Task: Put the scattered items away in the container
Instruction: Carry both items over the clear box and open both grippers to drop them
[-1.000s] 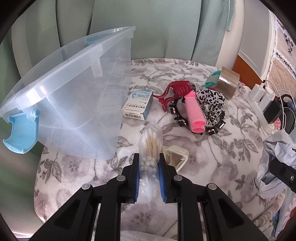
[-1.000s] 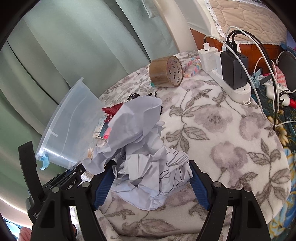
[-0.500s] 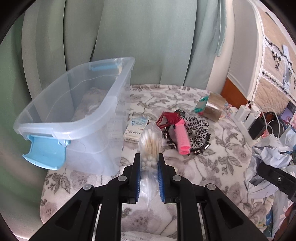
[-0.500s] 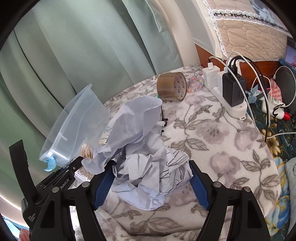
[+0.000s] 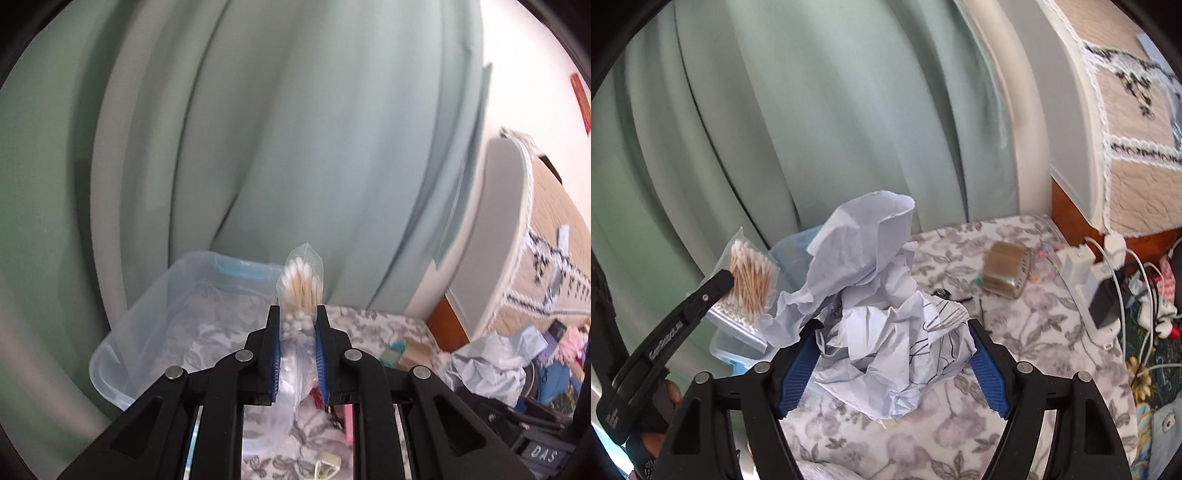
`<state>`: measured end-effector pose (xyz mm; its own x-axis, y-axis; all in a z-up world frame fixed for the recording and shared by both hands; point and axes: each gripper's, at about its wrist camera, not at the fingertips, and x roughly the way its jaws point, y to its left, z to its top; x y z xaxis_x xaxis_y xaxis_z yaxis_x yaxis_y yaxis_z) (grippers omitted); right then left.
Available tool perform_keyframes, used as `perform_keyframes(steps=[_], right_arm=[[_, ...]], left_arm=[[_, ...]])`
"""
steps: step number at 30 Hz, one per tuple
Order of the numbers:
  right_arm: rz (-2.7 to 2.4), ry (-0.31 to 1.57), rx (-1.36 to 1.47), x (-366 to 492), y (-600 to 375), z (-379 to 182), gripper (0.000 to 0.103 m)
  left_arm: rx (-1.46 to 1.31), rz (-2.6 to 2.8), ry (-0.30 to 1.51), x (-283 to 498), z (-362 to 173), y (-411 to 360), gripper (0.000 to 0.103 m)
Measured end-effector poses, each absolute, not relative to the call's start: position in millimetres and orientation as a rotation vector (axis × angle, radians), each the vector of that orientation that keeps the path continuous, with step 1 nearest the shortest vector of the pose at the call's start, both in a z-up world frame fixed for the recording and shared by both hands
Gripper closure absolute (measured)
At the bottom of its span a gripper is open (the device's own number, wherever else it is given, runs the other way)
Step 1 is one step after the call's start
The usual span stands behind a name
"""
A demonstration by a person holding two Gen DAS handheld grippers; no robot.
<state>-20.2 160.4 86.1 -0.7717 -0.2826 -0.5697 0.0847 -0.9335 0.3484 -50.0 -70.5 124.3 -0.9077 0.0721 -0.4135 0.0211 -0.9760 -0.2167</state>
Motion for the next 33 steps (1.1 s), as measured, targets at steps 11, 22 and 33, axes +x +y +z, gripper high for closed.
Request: perform_keyframes(steps=[11,22,33], right_arm=[[-2.663,-0.313,0.748,-50,69,131,0.023],[-2.521,-0.244,0.923,-97,16,82,0.023],[-2.460,-0.219,1.007,-134,-1,47,0.022]], left_arm=[[-0.783,3.144,-0.659,-58,94,-143,0.086],[-0.877,3.125,-0.727,-78,62,-169,0.086],[-1.002,3.101,-0.732,-101,31,-171,0.086]])
